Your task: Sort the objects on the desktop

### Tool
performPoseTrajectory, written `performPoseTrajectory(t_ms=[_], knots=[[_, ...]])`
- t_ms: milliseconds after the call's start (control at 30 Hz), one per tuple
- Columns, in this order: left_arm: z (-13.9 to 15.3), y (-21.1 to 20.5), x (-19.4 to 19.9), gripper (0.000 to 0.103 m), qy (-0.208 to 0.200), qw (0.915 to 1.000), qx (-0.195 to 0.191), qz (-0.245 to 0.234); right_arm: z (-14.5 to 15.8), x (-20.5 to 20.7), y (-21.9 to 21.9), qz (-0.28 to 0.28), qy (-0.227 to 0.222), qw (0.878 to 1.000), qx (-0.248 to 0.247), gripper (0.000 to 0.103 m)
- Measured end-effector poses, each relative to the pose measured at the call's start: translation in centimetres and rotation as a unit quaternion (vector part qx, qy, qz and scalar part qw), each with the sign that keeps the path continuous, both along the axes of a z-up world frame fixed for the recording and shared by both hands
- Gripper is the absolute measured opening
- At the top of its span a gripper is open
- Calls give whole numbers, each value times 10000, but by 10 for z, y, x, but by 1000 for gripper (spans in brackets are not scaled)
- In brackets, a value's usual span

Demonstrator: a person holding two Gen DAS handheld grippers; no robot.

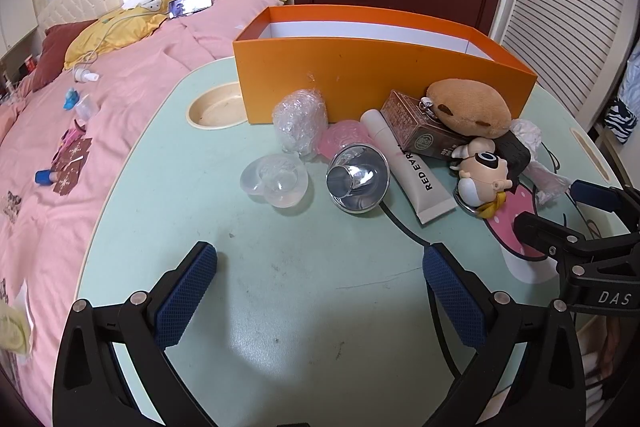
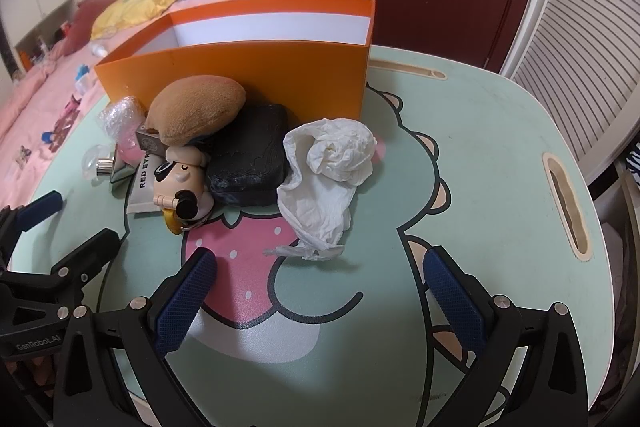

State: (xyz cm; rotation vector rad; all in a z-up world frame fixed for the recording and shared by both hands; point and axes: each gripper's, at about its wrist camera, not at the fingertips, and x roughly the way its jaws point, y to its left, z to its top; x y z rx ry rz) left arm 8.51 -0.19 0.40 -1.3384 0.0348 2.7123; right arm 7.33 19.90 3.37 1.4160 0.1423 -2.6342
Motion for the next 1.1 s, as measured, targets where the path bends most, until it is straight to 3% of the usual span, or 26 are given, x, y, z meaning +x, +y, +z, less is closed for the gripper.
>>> performPoseTrajectory(t_ms=[1100], knots=[[0,0,-5,103,10,10000,0,-11,0,4,-1,31,8,10000,-10,103]])
